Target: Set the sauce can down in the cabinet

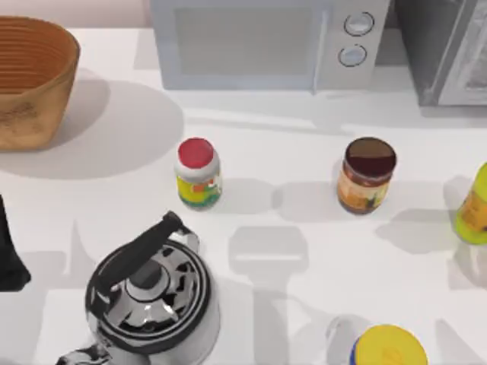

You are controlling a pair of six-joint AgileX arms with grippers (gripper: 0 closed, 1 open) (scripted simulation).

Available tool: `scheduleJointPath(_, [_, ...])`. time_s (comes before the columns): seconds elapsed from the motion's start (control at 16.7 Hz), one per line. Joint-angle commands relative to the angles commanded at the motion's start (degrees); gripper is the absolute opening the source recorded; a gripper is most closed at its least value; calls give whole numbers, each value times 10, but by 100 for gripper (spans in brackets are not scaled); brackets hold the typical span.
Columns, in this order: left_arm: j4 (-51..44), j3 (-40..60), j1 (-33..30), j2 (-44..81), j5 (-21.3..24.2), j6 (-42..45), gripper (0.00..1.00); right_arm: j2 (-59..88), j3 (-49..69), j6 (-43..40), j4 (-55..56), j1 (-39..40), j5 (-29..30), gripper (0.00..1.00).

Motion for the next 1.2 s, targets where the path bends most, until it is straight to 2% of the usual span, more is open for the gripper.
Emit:
scheduleJointPath(0.24, [0, 0, 0, 0, 0, 0, 100, 15, 7, -2, -12, -2, -1, 100])
scheduleJointPath(0.54, [0, 0, 0, 0, 0, 0, 100, 136, 83, -42, -83, 9, -28, 100])
scheduleJointPath(0.78, [0, 0, 0, 0, 0, 0, 100, 278, 194, -126, -153, 38, -67, 100])
scheduleJointPath(1.2, [0, 0, 0, 0, 0, 0, 100, 581, 426, -341, -275, 87, -159, 100])
